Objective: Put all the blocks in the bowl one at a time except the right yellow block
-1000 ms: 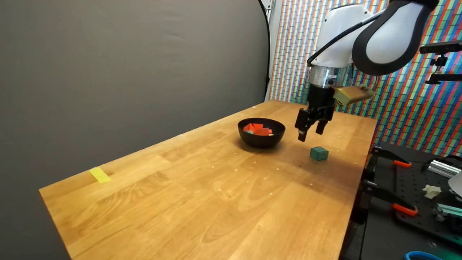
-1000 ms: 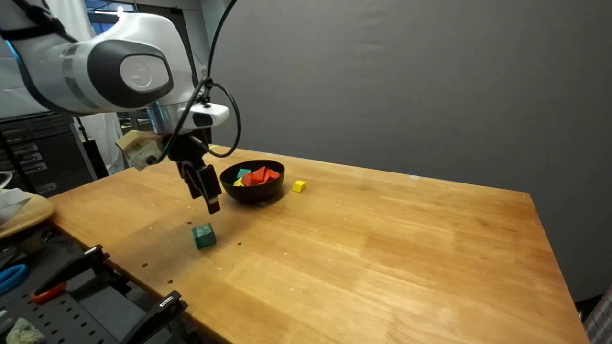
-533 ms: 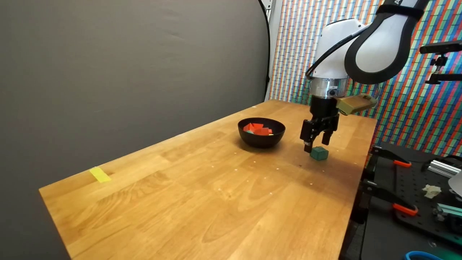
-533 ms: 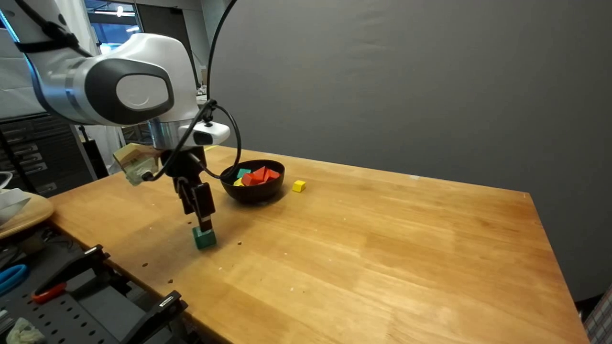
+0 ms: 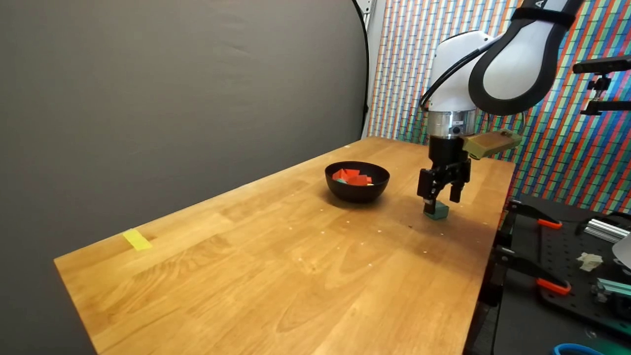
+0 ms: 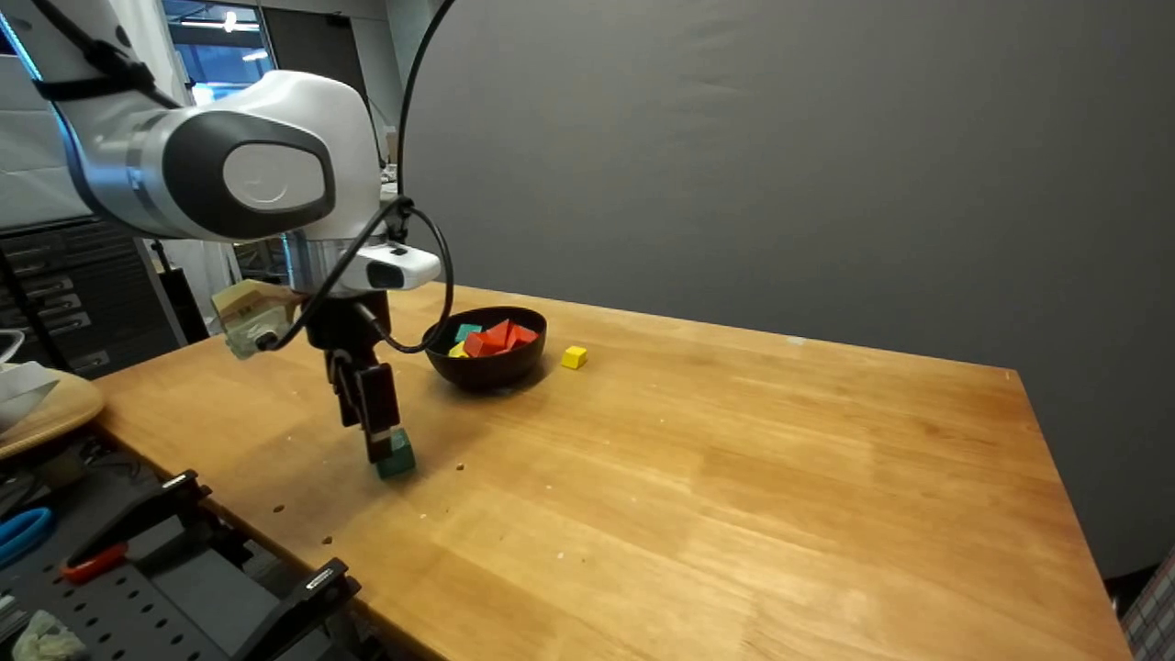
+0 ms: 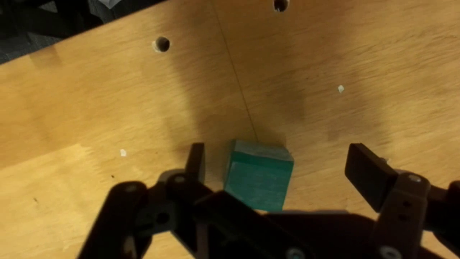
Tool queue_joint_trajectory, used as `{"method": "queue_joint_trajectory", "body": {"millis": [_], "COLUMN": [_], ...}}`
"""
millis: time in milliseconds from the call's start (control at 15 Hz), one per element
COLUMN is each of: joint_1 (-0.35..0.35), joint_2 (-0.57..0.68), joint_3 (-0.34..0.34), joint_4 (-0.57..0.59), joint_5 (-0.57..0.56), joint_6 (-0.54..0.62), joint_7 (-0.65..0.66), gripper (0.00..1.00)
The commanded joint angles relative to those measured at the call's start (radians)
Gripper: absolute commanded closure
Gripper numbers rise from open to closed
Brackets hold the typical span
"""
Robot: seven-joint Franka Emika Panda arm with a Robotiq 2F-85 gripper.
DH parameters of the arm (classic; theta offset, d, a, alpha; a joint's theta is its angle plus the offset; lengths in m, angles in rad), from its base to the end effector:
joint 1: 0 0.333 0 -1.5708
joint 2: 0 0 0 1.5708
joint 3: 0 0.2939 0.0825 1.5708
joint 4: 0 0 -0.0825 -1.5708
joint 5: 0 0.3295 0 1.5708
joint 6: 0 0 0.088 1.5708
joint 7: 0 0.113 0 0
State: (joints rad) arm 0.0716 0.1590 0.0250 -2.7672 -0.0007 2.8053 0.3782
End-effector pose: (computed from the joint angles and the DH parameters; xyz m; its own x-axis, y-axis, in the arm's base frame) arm 0.3511 0.0345 0.1831 0.9539 -0.2778 -0.1134 -0.2748 -0.9606 0.0410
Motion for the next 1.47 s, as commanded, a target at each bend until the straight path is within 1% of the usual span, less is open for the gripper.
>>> {"method": "queue_joint_trajectory", "body": {"millis": [0, 133, 400, 533, 600, 800, 933, 1000, 1067, 1133, 1200, 1267, 1333, 1400], "joint_1": [-0.001, -0.015, -0.036, -0.034, -0.03, -0.014, 0.033, 0.079, 0.133, 0.247, 0.296, 0.276, 0.157, 0.141], "joint_2": [-0.002, 0.011, 0.031, 0.028, 0.02, -0.009, -0.065, -0.105, -0.145, -0.234, -0.26, -0.275, -0.298, -0.304], "joint_3": [-0.011, -0.012, -0.004, -0.009, -0.012, -0.019, -0.058, -0.099, -0.159, -0.265, -0.304, -0.266, -0.113, -0.078], "joint_4": [0.001, 0.001, 0.014, 0.015, 0.014, 0.01, 0.015, 0.02, 0.024, -0.032, 0.009, 0.054, 0.08, 0.108], "joint_5": [0.044, 0.072, 0.139, 0.155, 0.155, 0.135, 0.033, -0.08, -0.169, -0.257, -0.344, -0.432, -0.516, -0.541], "joint_6": [-0.01, 0.012, 0.0, -0.007, -0.007, -0.02, -0.077, -0.111, -0.141, -0.162, -0.223, -0.283, -0.342, -0.385], "joint_7": [-0.007, -0.032, -0.058, -0.043, -0.036, -0.012, 0.08, 0.197, 0.266, 0.347, 0.427, 0.507, 0.584, 0.592], "gripper": [0.27, 0.3, 0.62, 0.77, 0.8, 0.8, 0.8, 0.8, 0.8, 0.8, 0.8, 0.8, 0.8, 0.8]}}
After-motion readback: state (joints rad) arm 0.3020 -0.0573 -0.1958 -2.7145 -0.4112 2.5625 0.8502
